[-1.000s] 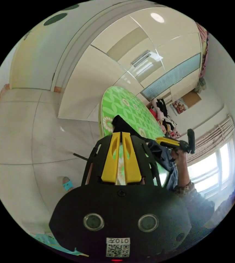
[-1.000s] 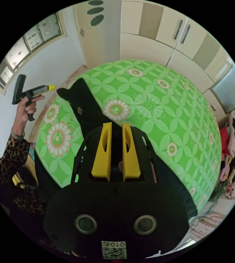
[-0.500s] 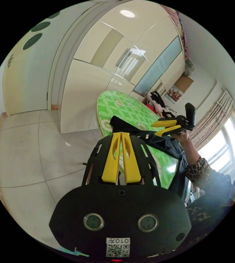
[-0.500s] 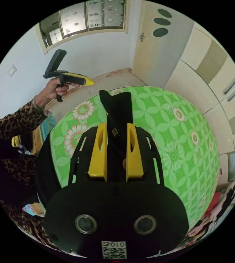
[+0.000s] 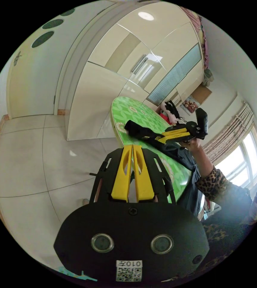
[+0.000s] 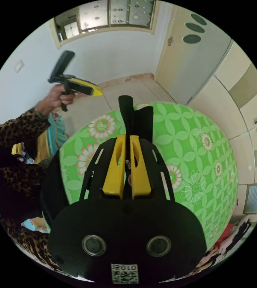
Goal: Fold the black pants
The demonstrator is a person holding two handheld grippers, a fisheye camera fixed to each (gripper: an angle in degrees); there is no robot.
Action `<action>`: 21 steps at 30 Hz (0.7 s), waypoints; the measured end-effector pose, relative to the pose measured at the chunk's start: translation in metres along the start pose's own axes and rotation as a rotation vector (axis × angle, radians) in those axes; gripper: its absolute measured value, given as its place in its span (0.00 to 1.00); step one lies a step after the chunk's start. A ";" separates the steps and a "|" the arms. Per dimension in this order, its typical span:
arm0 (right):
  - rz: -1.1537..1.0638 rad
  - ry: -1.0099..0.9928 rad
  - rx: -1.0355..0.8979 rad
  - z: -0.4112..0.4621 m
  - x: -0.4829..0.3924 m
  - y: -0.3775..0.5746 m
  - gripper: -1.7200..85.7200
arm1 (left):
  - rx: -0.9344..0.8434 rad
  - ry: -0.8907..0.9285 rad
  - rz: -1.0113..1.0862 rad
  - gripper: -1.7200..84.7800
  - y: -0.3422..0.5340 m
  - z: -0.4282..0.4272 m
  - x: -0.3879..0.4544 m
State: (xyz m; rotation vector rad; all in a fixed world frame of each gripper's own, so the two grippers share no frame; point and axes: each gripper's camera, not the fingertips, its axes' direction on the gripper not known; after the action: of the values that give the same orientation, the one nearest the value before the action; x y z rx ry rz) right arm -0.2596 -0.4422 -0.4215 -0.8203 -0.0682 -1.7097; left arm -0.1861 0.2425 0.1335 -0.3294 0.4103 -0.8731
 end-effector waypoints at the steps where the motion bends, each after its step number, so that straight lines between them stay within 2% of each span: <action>1: -0.015 -0.020 0.038 -0.011 -0.001 0.002 0.07 | 0.009 0.009 0.004 0.02 0.001 -0.001 0.002; 3: -0.036 -0.075 0.183 -0.044 0.008 0.009 0.07 | 0.024 0.029 0.016 0.02 0.000 0.001 0.004; 6: 0.043 -0.101 0.274 -0.042 0.045 0.009 0.07 | 0.045 0.039 0.019 0.02 -0.006 0.010 0.008; 8: 0.113 -0.105 0.266 -0.011 0.071 0.002 0.08 | 0.055 0.035 0.002 0.02 -0.010 0.018 0.008; 12: 0.389 -0.067 0.060 0.095 0.124 -0.017 0.11 | 0.066 0.021 -0.099 0.02 -0.014 0.035 -0.011; 14: 0.448 -0.043 0.081 0.116 0.131 -0.011 0.12 | 0.070 0.029 -0.131 0.02 -0.014 0.042 -0.019; 21: 0.647 0.088 0.152 0.114 0.111 0.068 0.12 | 0.101 0.069 -0.228 0.04 -0.018 0.064 -0.041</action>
State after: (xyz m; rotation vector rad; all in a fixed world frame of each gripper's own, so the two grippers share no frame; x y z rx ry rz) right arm -0.1537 -0.5048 -0.2996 -0.5689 0.1165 -1.1100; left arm -0.1916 0.2712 0.2057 -0.2561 0.3960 -1.1271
